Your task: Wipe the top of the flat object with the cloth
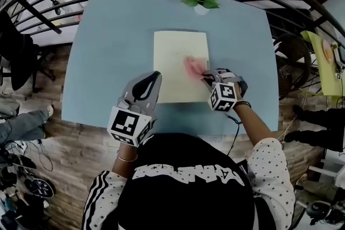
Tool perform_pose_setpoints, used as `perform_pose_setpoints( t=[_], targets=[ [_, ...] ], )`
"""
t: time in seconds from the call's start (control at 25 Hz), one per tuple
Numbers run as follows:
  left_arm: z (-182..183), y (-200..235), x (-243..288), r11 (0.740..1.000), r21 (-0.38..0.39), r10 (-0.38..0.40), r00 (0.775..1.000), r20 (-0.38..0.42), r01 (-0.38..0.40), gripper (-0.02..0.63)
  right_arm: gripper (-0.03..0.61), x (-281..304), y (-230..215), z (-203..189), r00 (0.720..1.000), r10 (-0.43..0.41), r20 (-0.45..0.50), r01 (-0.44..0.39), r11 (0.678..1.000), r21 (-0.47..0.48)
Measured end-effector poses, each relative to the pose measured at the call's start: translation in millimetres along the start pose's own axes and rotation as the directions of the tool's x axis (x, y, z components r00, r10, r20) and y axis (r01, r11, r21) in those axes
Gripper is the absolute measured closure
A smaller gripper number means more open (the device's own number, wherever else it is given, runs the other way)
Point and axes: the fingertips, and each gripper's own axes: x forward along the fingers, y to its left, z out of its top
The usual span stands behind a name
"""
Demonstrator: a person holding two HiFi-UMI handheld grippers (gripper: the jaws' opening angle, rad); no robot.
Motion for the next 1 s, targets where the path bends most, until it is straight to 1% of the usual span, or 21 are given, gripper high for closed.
perform_pose_setpoints(
  t=[0.12, 0.28, 0.4, 1.0],
  targets=[
    [2, -4, 3, 1.000, -0.002, -0.022, 1.000, -0.008, 0.022, 0.614, 0.574, -7, 6, 2, 1.000, 0.003, 0.003, -0.003, 1.000, 0.003],
    [2, -8, 6, 0.999, -0.002, -0.045, 0.999, 0.001, 0.045, 0.614, 0.574, -12, 17, 3, 1.000, 0.004, 0.004, -0.004, 1.000, 0.009],
    [-2, -12, 9, 0.998, -0.005, -0.063, 0.998, -0.013, 0.063, 0.614, 0.574, -15, 23, 4, 1.000, 0.005, 0.008, -0.005, 1.000, 0.020],
    [-1, -25, 20, 0.993, -0.008, -0.116, 0.993, -0.013, 0.115, 0.614, 0.574, -34, 50, 7, 0.999, 0.018, 0.028, -0.020, 0.998, 0.061]
  ],
)
